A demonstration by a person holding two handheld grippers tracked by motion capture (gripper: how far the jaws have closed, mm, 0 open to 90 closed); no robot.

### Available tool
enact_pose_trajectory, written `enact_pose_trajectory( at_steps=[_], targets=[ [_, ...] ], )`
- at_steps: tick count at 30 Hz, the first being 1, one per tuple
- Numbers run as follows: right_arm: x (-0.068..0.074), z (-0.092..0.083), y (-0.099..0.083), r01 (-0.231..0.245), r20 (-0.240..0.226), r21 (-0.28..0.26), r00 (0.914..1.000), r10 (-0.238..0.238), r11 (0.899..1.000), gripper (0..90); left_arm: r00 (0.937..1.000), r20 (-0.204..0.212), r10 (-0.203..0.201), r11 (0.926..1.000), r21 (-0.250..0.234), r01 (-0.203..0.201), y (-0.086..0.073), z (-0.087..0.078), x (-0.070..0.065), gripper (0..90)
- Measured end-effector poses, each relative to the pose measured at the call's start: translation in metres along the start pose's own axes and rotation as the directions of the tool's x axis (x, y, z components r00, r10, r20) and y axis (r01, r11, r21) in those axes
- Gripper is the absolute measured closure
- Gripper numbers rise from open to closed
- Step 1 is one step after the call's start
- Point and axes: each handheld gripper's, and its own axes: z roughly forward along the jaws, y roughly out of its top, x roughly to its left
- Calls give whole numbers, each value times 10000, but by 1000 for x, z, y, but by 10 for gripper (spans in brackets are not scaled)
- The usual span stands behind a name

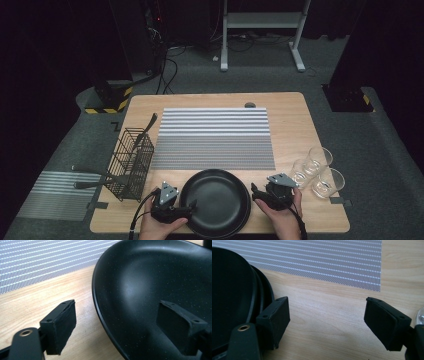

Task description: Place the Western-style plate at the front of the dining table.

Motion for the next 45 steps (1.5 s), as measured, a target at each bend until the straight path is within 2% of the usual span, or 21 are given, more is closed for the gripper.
enact_pose_trajectory(
  at_steps=[3,9,13,16,18,21,23,24,27,28,30,32,34,38,42,45],
  targets=[
    [1,-6,2,-29,-217,-205,9998,25,9998,252,10000,40,-13,10000,21,13,-1,0,-1,189],
    [9,-18,3,-101,-783,-460,9969,65,9989,387,9999,159,-23,10000,58,22,-2,-1,-4,231],
    [18,-24,2,83,-1400,-523,9900,-156,9986,516,9999,164,-34,10000,10,33,-2,-2,-5,281],
    [23,-26,0,216,-2035,-451,9786,-304,9987,611,10000,68,-38,10000,-13,38,-3,-3,-7,322],
    [27,-26,-2,268,-2183,-371,9753,-343,9990,662,10000,71,-59,10000,-31,59,-3,-3,-6,335],
    [29,-24,-5,246,-2219,-223,9746,-290,9994,743,9997,121,-216,9998,49,215,-4,-2,-5,367],
    [30,-23,-6,33,-2489,47,9685,-20,10000,784,9998,62,-208,9998,81,207,-5,-2,-5,390],
    [30,-23,-6,53,-2565,64,9665,-35,10000,804,9997,48,-228,9997,101,228,-5,-1,-6,396],
    [32,-24,-8,53,-2444,-50,9696,-64,10000,833,9997,-12,-235,9997,114,235,-6,-1,-6,414],
    [32,-25,-8,-156,-2446,-49,9695,139,9999,845,9997,-12,-252,9996,108,252,-6,-1,-6,417],
    [29,-26,-7,-641,-2593,151,9635,658,9978,861,9997,-24,-253,9996,93,253,-6,-1,-6,421],
    [26,-26,-7,-886,-2722,247,9578,919,9958,862,9996,-56,-268,9996,77,269,-6,-1,-7,424],
    [27,-27,-7,-936,-2646,240,9595,967,9953,859,9996,-90,-285,9996,52,285,-6,0,-7,427],
    [34,-29,-8,-649,-2258,112,9719,657,9978,853,9994,-42,-342,9994,7,342,-7,0,-5,448],
    [31,-27,-10,-757,-2439,135,9668,767,9970,835,9993,-54,-369,9993,-22,369,-7,0,-5,448],
    [32,-28,-11,-815,-2364,46,9683,803,9967,851,9993,-80,-354,9994,-9,354,-6,1,-6,438]
  ],
)
